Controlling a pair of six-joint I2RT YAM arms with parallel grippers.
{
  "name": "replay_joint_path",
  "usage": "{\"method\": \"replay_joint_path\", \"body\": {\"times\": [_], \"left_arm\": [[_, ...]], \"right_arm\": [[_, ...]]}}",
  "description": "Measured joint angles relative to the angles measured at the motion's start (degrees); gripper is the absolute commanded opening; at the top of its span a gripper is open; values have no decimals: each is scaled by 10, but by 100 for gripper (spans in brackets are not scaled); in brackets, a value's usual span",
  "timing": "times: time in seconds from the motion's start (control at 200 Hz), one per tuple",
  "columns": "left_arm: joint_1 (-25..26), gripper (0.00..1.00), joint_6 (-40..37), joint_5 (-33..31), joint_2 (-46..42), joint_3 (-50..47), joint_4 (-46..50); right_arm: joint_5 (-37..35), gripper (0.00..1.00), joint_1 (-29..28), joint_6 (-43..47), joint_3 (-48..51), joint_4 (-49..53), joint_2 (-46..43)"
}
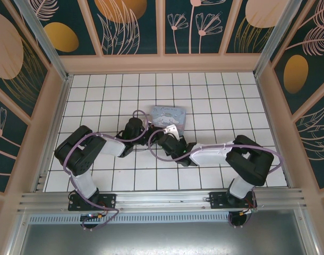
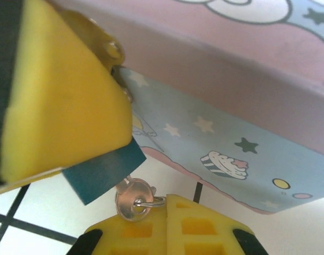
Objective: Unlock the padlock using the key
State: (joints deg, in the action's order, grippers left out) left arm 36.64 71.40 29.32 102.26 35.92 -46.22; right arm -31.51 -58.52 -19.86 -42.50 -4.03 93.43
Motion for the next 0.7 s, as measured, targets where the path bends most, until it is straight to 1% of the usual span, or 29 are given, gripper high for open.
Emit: {"method": "replay_joint_path", "body": {"times": [0.13,0.315,0.425,0.52,0.646,0.701], "left_arm": [[-1,0,0,0,0,0,-3],[1,0,2,12,0,3,-19],[2,0,2,19,0,4,-22],[2,0,2,20,0,4,-22],[2,0,2,19,0,4,-22],[2,0,0,17,0,4,-21]], "right_arm": [[77,0,32,-2,7,-16,-14],[261,0,104,-32,71,-85,-79],[346,0,135,-56,99,-127,-93],[385,0,147,-67,112,-148,-98],[409,0,155,-76,115,-157,-98],[415,10,157,-78,115,-158,-99]]}}
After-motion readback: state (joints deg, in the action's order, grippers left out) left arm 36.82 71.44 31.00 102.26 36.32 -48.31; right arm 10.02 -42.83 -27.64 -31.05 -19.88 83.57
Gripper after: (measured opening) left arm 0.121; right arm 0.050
